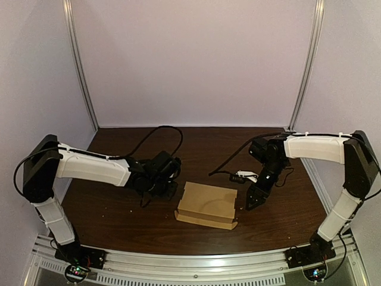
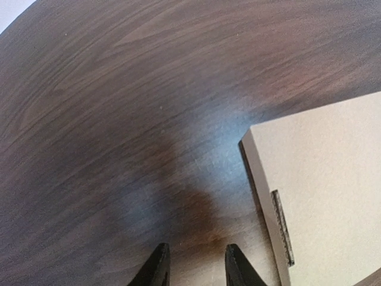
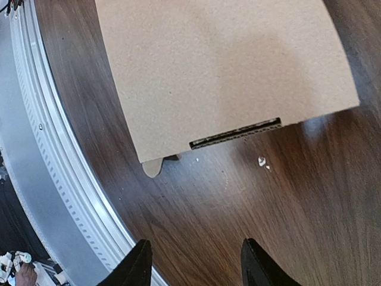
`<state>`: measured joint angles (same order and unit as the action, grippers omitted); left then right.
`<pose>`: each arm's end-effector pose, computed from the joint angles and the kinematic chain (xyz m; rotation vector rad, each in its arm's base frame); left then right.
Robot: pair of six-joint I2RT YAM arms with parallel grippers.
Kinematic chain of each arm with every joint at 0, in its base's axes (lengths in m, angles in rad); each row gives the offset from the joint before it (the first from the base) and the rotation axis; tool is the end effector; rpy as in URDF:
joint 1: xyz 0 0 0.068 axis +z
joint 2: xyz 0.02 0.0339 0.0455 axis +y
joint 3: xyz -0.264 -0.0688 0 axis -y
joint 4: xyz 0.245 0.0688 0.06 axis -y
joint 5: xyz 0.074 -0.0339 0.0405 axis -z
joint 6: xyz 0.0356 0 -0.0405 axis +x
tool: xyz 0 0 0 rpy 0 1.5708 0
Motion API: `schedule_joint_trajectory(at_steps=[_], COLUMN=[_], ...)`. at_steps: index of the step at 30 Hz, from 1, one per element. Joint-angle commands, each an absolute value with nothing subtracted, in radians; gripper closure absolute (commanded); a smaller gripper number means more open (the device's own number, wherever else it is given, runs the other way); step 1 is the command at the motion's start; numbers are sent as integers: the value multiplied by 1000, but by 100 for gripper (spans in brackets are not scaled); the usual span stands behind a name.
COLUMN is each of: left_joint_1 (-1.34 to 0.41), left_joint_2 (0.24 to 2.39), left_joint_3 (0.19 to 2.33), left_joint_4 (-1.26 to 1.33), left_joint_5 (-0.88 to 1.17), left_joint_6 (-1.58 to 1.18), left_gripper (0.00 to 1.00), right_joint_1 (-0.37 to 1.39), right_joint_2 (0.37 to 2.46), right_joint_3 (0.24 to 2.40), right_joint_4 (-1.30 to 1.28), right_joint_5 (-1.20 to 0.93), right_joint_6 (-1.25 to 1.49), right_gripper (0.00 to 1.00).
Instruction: Fold the paper box
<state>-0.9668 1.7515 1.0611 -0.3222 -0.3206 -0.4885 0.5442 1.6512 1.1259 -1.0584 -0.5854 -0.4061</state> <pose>0.2089 -0.2831 0.1720 0.4821 2.4687 -0.1756 0.2310 0.1628 0.2020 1.3485 -2.6338 -0.8883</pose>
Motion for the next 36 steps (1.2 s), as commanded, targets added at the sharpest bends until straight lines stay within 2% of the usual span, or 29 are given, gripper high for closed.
schedule_joint_trajectory(at_steps=[1,11,15,21,24,28,32,34,36], left_joint_1=[-969,-985,-988,-1049,-1091,-1108,-1109,-1109,-1109], left_joint_2=[1711,1597,1552,1423,1326,1268,1342,1387,1425], left_joint_3=[1000,803,776,712,617,541,612,649,678], left_joint_4=[-366,-264,-247,-278,-209,-85,-93,-83,-71], left_joint_5=[-308,-252,-283,-386,-409,-395,-352,-315,-306], left_joint_6=[-513,-597,-592,-647,-694,-721,-724,-726,-729], left_gripper=[65,66,66,66,66,66,64,62,61], right_joint_1=[580,604,646,647,649,652,652,653,655], right_joint_2=[1753,1937,1906,1777,1709,1759,1901,1977,2031], right_joint_3=[1184,1394,1370,1383,1431,1520,1639,1710,1742], right_joint_4=[-1028,-1049,-1094,-1192,-1158,-1057,-1020,-1043,-1050], right_joint_5=[-551,-653,-668,-510,-422,-313,-346,-380,-407], right_joint_6=[-424,-421,-448,-491,-495,-481,-450,-454,-460], right_gripper=[49,51,51,49,44,39,37,30,26])
